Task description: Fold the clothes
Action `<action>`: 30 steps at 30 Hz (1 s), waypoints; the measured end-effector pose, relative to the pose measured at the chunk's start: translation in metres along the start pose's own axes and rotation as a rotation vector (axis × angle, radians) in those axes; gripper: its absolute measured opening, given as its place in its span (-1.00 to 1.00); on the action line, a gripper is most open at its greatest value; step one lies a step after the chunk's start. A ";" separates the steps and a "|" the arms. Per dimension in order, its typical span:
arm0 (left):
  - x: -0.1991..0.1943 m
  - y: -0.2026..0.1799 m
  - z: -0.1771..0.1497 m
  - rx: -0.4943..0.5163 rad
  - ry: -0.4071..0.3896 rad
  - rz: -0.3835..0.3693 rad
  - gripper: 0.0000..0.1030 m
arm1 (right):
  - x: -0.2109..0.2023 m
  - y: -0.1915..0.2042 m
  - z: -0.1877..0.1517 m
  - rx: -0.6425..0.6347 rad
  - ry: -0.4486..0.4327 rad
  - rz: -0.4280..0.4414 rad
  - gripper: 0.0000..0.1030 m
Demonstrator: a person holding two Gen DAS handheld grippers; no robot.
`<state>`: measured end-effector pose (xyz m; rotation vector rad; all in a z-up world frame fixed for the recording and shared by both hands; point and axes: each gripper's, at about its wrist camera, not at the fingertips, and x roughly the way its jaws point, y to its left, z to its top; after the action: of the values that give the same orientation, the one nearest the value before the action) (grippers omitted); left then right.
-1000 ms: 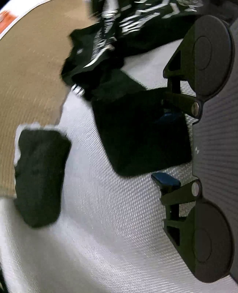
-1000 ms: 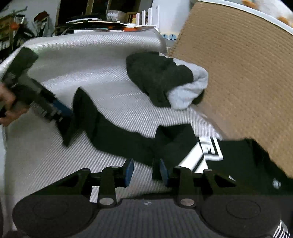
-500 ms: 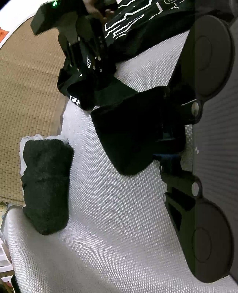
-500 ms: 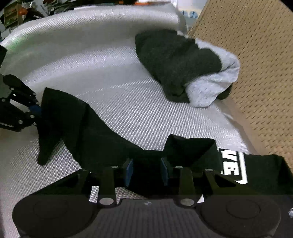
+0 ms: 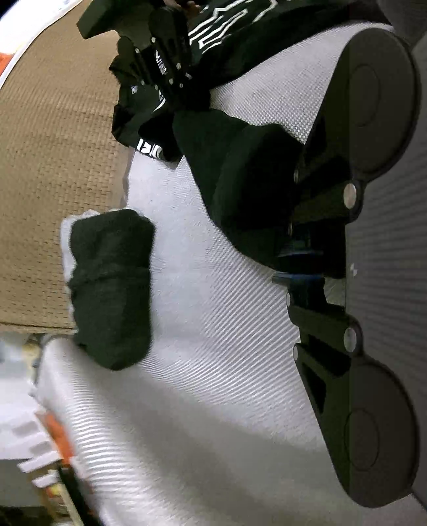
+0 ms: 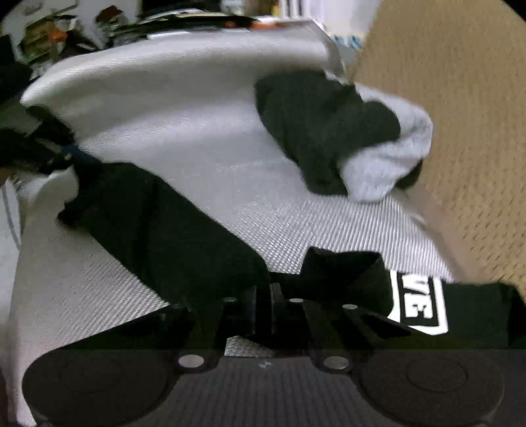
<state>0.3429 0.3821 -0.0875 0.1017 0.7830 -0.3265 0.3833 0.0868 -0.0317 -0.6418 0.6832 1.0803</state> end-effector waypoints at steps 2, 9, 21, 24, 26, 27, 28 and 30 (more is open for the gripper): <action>-0.009 -0.001 0.003 0.023 -0.023 -0.001 -0.78 | -0.007 0.008 -0.004 -0.037 -0.002 -0.005 -0.83; -0.048 -0.034 -0.009 0.178 -0.065 -0.119 -0.78 | -0.025 0.030 -0.032 -0.126 0.038 -0.005 -0.83; -0.028 -0.093 -0.072 0.313 0.244 -0.363 -0.74 | -0.030 0.036 -0.059 -0.185 0.165 0.038 -0.82; -0.023 -0.084 -0.077 0.289 0.277 -0.350 -0.69 | -0.034 0.036 -0.060 -0.192 0.171 0.040 -0.80; -0.025 -0.079 -0.078 0.264 0.283 -0.353 -0.62 | -0.035 0.035 -0.061 -0.194 0.187 0.044 -0.78; -0.028 -0.077 -0.080 0.256 0.285 -0.351 -0.59 | -0.035 0.035 -0.062 -0.194 0.196 0.048 -0.78; -0.030 -0.076 -0.081 0.253 0.286 -0.350 -0.50 | -0.035 0.034 -0.064 -0.189 0.205 0.057 -0.78; -0.035 -0.075 -0.084 0.249 0.288 -0.348 -0.38 | -0.037 0.035 -0.067 -0.175 0.226 0.079 -0.78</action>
<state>0.2384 0.3373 -0.1201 0.2520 1.0448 -0.7517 0.3273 0.0268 -0.0506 -0.9035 0.8191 1.1594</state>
